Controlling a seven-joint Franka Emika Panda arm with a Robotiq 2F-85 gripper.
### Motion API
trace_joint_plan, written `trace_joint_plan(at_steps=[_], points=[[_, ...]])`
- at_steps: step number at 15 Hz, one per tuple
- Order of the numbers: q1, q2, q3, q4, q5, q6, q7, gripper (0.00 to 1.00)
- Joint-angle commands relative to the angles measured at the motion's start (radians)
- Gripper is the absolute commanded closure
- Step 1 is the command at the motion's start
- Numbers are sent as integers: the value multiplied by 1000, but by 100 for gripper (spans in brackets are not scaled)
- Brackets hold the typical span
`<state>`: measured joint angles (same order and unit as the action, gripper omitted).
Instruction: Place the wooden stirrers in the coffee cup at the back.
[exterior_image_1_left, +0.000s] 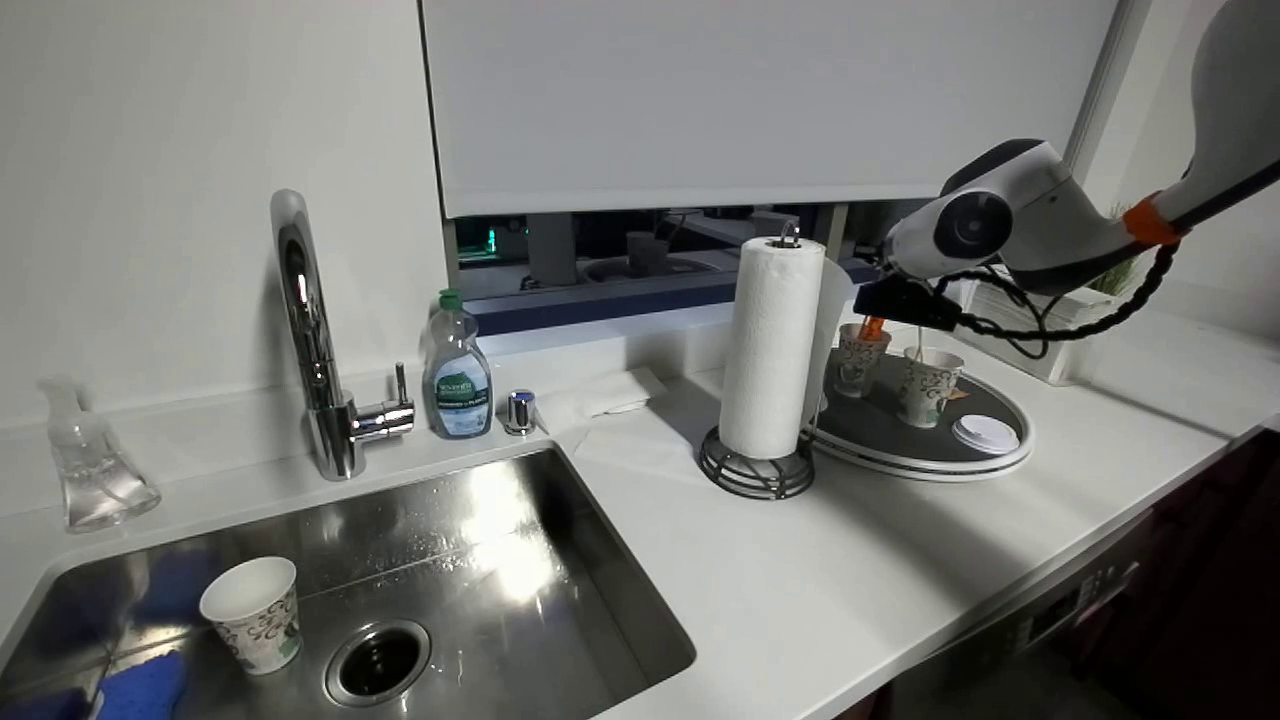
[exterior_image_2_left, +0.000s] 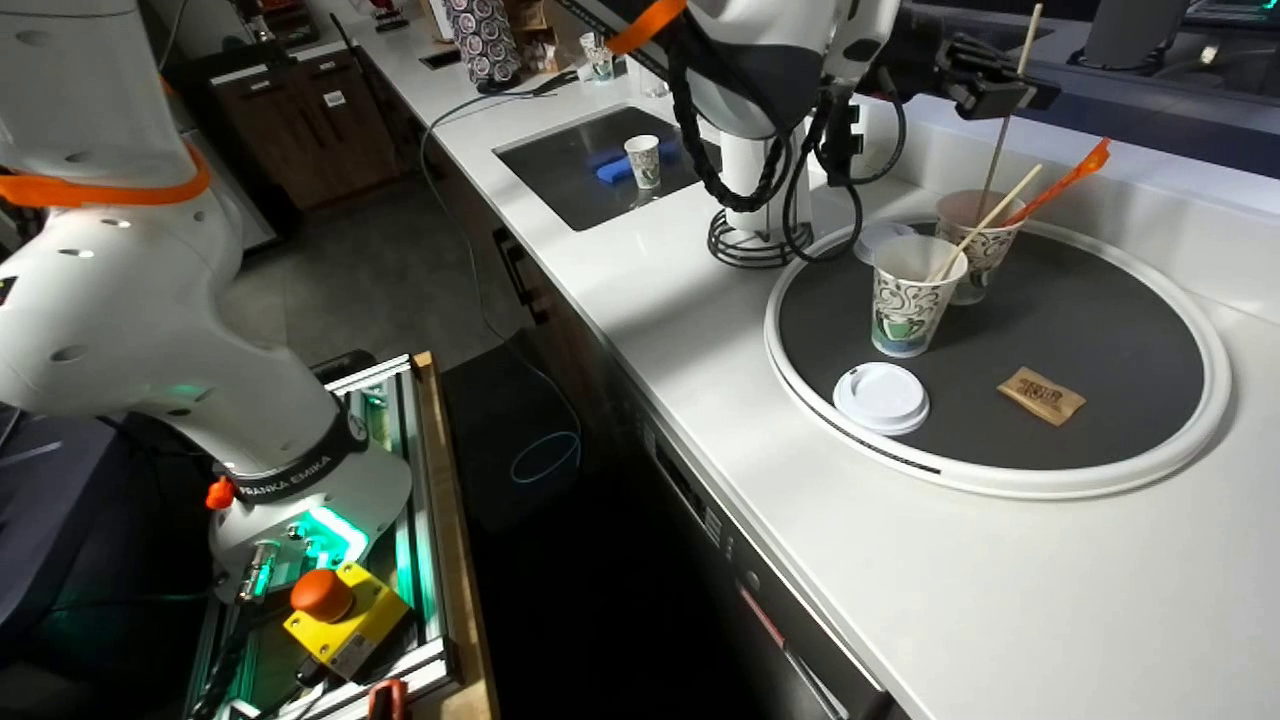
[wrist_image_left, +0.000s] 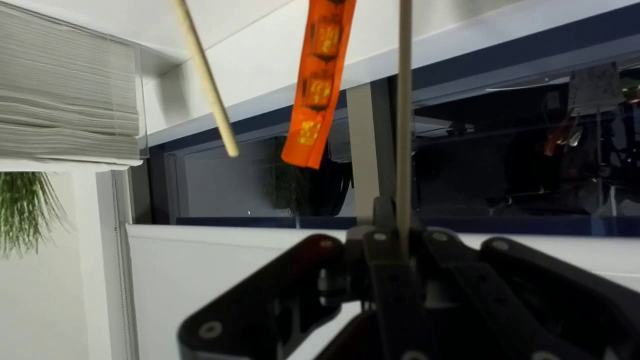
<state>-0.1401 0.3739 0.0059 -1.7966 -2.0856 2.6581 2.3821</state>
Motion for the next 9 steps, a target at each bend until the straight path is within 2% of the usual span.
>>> trace_joint_plan(at_steps=[1,3,5,9], points=[[-5,55,2,52,7,21,-16,63],[-11,46,1,49,13,28,-15,47],[-19,8,-8,13,66,44,-66,34],[-36,-100,-20,-100,118,112,-123,3]])
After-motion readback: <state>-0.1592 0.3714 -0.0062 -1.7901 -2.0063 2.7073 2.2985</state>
